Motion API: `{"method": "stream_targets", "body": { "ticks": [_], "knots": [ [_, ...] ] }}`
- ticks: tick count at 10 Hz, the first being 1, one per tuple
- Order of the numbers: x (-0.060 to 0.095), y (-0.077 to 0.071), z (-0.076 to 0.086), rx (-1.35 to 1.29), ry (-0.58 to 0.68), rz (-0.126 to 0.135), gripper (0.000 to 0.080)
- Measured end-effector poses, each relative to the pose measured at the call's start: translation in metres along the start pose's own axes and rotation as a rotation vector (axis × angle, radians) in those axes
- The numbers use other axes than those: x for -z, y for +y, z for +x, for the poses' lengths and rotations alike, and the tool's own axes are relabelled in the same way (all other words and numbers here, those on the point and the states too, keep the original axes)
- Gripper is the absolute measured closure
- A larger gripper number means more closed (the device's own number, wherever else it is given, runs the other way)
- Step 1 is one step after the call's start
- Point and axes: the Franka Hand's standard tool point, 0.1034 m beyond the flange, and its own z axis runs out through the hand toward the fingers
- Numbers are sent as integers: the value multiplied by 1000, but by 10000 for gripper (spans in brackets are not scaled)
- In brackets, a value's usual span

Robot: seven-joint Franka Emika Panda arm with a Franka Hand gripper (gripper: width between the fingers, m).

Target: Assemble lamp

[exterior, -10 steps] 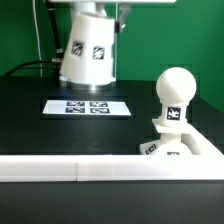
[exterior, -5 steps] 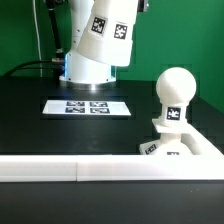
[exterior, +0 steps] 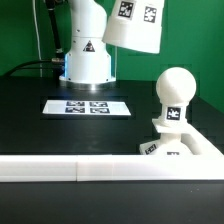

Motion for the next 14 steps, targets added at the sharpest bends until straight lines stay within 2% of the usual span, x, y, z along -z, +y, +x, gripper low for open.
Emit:
{"method": "stream_targets", "body": {
  "ticks": [1,3,4,5,7,10,14],
  "knots": [
    [-2,0,0,-14,5,9,755],
    [-3,0,0,-13,3,8,755],
    [-4,-2,0,-24,7,22,755],
    [-8,-6,-2,-46,9,43,755],
    [-11,-24,0,-32,25,51,755],
    [-31,-40,7,-41,33,47,755],
    [-62,-43,8,-31,27,31,755]
  ]
}}
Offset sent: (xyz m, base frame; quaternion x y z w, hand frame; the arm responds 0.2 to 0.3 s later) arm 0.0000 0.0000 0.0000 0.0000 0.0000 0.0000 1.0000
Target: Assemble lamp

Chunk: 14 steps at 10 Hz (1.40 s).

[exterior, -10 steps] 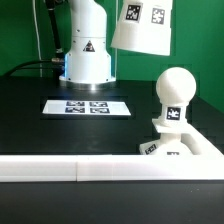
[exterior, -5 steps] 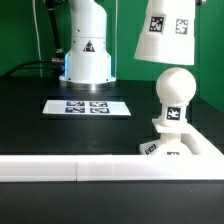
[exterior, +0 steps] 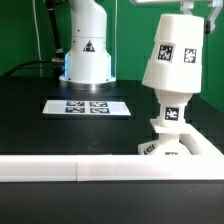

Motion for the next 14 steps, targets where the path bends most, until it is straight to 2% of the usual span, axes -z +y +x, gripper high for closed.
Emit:
{"method": "stream_targets", "body": {
  "ticks": [4,10,12,13,14],
  "knots": [
    [-22,5,1,1,5,-12,755],
    [-41,9,-6,-5,-5,-23,755],
    [-42,9,-7,-6,-10,-26,755],
    [-42,10,-6,-7,-8,-26,678],
    [-41,10,-6,-7,-8,-25,453]
  ]
}}
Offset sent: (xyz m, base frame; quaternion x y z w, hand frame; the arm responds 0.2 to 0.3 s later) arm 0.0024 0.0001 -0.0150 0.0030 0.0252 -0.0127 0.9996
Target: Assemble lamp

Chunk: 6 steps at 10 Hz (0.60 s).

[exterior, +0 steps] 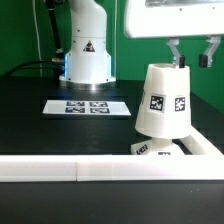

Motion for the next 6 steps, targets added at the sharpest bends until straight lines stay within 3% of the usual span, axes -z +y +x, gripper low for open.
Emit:
{"method": "stream_targets", "body": {
  "ticks": [1,2,3,4,6],
  "knots": [
    [1,0,1,0,1,1,453],
    [2,1,0,-1,-3,0,317],
    [4,1,-1,1,-15,-3,317],
    [9,1,-2,19,-35,-23,150],
    [19,0,1,62,-48,-71,115]
  ]
}}
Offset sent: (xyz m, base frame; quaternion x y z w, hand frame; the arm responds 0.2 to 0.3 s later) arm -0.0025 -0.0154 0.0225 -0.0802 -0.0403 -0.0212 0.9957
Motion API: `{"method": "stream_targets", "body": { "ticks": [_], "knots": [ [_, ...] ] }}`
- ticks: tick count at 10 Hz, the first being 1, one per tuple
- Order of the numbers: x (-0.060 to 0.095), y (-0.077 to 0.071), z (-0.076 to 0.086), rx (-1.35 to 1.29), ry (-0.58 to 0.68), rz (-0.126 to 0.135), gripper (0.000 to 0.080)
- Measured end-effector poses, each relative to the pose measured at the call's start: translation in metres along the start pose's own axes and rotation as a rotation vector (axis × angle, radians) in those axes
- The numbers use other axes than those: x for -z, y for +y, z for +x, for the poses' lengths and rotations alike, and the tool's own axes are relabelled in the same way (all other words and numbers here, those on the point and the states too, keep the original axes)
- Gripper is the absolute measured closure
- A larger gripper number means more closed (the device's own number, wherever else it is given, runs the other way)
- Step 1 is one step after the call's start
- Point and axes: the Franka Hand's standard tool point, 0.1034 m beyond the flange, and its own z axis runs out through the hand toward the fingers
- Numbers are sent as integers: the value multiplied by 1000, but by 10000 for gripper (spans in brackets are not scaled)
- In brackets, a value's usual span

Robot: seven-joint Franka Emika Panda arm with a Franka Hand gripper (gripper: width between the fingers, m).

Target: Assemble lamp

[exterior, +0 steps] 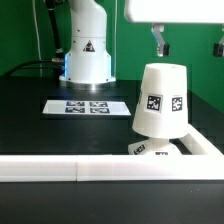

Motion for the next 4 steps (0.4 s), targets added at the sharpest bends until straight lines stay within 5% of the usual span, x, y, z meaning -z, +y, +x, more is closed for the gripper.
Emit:
{"method": "stream_targets", "body": {
  "ticks": [1,4],
  "knots": [
    [3,-3,1,21,0,-21,102],
    [3,-12,0,25,4,-21,101]
  ]
}}
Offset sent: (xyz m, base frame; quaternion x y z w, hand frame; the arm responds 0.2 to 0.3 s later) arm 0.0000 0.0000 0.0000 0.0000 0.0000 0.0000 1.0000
